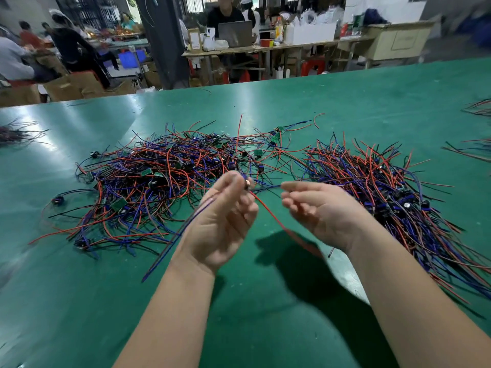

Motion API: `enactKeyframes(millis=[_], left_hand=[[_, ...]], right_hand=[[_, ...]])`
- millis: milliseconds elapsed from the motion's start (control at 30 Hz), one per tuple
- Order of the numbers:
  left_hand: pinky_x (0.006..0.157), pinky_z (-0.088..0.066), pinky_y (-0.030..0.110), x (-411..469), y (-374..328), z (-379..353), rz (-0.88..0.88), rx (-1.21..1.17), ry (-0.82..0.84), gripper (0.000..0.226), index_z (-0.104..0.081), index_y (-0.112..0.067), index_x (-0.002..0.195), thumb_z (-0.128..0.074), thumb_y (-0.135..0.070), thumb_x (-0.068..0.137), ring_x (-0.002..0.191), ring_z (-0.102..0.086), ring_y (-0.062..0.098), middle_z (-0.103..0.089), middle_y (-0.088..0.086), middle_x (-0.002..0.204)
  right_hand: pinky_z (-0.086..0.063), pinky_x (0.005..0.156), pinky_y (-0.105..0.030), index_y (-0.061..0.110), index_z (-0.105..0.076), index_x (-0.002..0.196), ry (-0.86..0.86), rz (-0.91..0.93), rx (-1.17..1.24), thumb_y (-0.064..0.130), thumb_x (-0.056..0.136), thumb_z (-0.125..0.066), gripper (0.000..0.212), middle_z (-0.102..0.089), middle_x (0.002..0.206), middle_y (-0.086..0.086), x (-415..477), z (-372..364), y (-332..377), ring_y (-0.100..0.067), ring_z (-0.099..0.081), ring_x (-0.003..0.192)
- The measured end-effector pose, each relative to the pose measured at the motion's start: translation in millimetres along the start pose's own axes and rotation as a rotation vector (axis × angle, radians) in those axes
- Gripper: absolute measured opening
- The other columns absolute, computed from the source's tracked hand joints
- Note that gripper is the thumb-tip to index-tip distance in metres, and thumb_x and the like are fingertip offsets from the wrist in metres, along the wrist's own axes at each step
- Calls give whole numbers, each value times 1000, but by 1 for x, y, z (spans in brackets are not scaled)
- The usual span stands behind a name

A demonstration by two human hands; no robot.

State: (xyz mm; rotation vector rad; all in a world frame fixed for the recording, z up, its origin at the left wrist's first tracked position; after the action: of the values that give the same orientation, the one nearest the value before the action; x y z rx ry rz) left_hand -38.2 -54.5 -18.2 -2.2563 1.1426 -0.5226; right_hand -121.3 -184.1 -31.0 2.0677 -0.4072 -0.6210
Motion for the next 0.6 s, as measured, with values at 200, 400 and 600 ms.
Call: enactKeyframes(millis=[200, 400, 600], left_hand=[[56, -52, 12, 3, -8, 6, -255, 73, -331, 31, -55, -15, 83, -68, -2, 58, 61, -66, 6, -68, 2, 72], [53, -51, 12, 3, -4, 3, -254, -44, -387, 27, -54, -16, 85, -67, -9, 63, 66, -70, 5, -72, 1, 69], [56, -52, 11, 4, -13, 12, -287, -173, -476, 13, -59, -13, 89, -58, -1, 85, 65, -70, 5, -72, 3, 71]], right_hand=[[-51, 51, -14, 4, -68, 92, 204, -53, -88, 12, 68, -66, 25, -69, 70, -5, -6, -22, -14, -7, -62, 53], [-45, 42, -10, 7, -76, 90, 370, -53, 326, 16, 74, -60, 24, -68, 73, -3, -11, -21, 4, -3, -59, 50], [-49, 44, -12, 4, -74, 92, 363, -29, 330, -3, 68, -61, 28, -71, 80, -10, -9, -18, 2, -7, -65, 54]])
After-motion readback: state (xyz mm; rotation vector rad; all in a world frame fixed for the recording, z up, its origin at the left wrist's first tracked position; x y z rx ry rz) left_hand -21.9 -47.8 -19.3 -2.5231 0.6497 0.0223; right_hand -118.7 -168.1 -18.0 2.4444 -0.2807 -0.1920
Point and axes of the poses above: each hand's wrist, its own x-axis towards the middle knuckle, its own z-axis out of the back of the hand, y = z × x, the point moved 4 cm from there along x, towards the middle knuckle
